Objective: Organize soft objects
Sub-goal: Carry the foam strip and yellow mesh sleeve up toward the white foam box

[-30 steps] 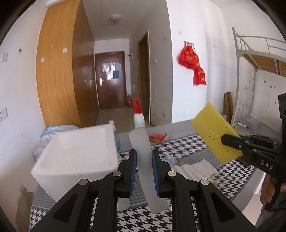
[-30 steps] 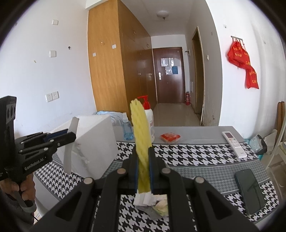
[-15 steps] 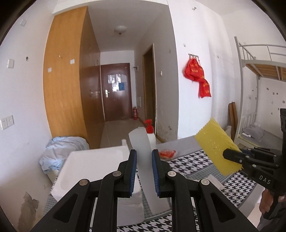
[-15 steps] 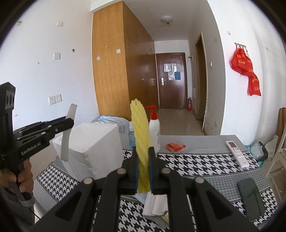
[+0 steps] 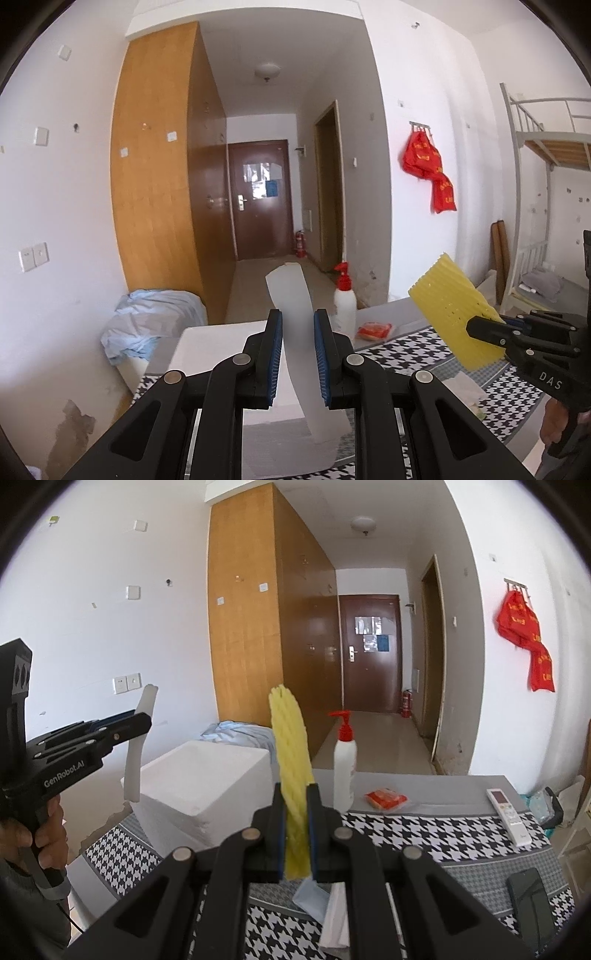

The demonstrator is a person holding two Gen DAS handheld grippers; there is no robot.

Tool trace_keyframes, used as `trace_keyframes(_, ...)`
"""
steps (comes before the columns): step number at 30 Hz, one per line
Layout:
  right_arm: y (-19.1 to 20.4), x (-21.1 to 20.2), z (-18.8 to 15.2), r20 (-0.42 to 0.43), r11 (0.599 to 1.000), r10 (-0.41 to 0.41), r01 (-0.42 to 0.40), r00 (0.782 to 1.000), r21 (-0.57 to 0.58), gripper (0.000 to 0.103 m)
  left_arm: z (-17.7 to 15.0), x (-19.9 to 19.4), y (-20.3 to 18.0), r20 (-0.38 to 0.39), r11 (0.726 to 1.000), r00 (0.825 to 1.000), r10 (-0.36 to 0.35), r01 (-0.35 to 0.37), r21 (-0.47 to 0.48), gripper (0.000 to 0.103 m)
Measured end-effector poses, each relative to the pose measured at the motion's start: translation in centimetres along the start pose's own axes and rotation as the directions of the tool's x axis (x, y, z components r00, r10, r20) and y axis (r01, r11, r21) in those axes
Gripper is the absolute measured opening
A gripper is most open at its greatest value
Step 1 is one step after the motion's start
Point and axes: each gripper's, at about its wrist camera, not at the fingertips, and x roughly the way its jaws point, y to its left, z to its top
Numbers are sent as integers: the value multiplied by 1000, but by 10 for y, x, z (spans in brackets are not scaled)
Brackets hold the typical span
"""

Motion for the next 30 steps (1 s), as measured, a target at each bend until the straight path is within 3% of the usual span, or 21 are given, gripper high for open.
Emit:
trace_keyframes(22,61,41,19,-18,989,140,-141,990,-55,13,-15,-26,71,-8,982,983,182,-182,-55,19)
trace_keyframes(30,86,54,21,-34,983,165,-167,986,-80,13,-21,-34,86,-17,975,977,211,-212,-67,18)
